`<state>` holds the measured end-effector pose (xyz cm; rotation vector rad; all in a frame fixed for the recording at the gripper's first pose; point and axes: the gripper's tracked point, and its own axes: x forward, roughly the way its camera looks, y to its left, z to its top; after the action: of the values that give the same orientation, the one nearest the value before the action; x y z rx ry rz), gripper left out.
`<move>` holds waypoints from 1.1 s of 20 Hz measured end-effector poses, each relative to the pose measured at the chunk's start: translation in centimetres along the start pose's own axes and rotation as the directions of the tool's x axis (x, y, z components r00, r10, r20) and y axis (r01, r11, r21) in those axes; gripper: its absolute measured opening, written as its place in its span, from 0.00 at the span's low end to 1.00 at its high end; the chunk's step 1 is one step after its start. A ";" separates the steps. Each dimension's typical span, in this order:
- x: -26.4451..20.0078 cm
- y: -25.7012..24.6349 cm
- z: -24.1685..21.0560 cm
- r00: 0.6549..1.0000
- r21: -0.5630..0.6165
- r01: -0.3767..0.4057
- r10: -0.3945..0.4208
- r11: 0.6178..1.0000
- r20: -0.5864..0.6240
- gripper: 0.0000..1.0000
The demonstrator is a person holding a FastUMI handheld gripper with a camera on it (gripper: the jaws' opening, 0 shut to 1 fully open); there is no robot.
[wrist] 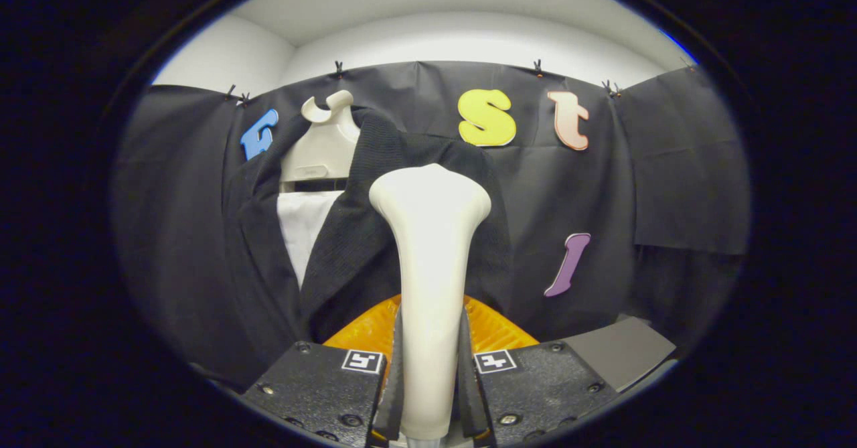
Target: Iron the clothes twice with a garment steamer, once on the left side and once on the right side.
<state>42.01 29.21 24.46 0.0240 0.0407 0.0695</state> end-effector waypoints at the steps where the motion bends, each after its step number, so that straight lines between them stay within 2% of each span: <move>1: -0.2 -0.1 -0.4 1.000 -0.001 0.001 -0.001 1.000 -0.006 0.36; 10: -0.8 -0.6 -5.3 0.998 -0.041 0.017 -0.019 0.999 -0.055 0.36; 22: -1.1 -0.8 -11.5 0.989 -0.126 0.070 -0.085 0.990 -0.117 0.36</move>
<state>40.47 28.62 13.03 -0.1034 0.1598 -0.0048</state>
